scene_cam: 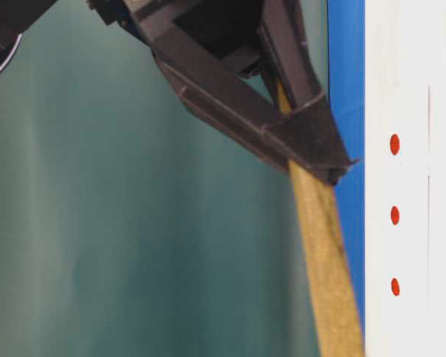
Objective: Hit the mark with a hammer.
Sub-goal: 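Lift the mallet with the right gripper and carry it over the board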
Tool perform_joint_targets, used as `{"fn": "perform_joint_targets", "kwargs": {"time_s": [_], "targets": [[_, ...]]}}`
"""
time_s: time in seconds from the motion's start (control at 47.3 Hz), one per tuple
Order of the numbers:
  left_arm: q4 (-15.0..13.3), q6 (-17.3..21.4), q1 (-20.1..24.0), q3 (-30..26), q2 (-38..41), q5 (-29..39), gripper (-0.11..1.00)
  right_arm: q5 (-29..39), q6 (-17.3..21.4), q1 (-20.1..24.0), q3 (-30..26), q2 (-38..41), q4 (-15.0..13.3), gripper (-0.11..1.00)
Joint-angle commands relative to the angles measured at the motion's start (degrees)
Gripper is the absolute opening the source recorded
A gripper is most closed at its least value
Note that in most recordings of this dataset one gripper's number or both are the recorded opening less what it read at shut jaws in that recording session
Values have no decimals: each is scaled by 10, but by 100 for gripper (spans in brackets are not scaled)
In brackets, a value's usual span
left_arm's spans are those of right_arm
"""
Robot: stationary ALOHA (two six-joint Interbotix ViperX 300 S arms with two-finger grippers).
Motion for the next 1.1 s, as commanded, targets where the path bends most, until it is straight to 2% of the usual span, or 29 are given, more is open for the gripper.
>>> {"fn": "perform_joint_targets", "kwargs": {"time_s": [0.0, 0.19, 0.338, 0.592, 0.91, 1.079], "targets": [[0, -1, -3, -6, 2, -3, 0, -4, -1, -11, -15, -15, -2, 9], [0, -1, -3, -6, 3, -1, 0, -2, -9, -53, -12, -18, -12, 9], [0, -1, -3, -5, 3, 1, 0, -3, -43, -97, -11, -19, -27, 9], [-1, -3, -3, -5, 4, 4, 0, -2, -101, -162, -14, -20, -27, 9], [-1, -19, -3, -5, 5, 9, 0, -4, -115, -176, -11, -22, -29, 9], [-1, -20, -3, -5, 5, 11, 0, -13, -164, -181, -10, -26, -45, 9]]}}
